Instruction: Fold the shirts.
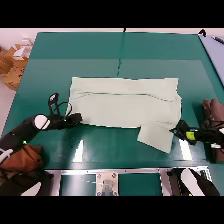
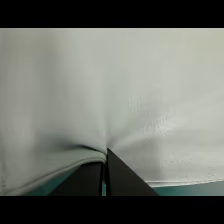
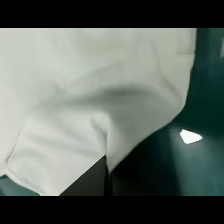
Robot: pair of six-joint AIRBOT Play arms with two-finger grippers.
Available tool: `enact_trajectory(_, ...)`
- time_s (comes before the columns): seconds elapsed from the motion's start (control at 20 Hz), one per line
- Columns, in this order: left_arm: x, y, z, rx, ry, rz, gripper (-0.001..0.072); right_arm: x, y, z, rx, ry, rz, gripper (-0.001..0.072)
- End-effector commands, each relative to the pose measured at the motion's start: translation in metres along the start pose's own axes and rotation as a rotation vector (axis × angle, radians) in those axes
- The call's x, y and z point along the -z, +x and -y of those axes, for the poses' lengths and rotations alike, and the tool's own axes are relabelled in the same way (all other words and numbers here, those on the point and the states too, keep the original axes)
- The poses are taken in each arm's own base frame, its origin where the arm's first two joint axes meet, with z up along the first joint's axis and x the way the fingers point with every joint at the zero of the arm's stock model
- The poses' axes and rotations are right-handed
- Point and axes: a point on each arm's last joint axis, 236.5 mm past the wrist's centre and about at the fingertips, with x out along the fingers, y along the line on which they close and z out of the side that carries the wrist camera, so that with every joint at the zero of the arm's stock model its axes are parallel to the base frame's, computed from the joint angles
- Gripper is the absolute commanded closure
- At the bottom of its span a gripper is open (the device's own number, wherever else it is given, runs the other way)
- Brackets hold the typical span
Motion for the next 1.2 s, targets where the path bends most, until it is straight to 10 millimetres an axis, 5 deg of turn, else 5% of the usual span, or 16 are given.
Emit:
enact_trajectory(0.0, 0.023, -0.02, -0.017, -0.102, 0.099, -0.151, 0.069, -0.004, -0.036, 0.017, 0.147, -0.018, 0.039, 0.0696)
enact_trajectory(0.25, 0.013, -0.042, -0.005, -0.124, 0.162, -0.184, 0.069, -0.02, -0.061, -0.004, 0.124, -0.055, 0.101, 0.0695)
enact_trajectory(0.6, -0.08, -0.062, 0.056, -0.065, 0.315, 0.008, 0.069, -0.08, -0.08, -0.08, -0.018, -0.156, 0.228, 0.0695)
enact_trajectory(0.9, -0.158, -0.011, 0.08, -0.095, 0.397, 0.023, 0.0689, -0.156, -0.046, -0.128, -0.066, -0.189, 0.233, 0.0695)
enact_trajectory(1.15, -0.188, 0.065, 0.066, -0.118, 0.413, 0.006, 0.0688, -0.197, 0.032, -0.147, -0.048, -0.207, 0.175, 0.0693)
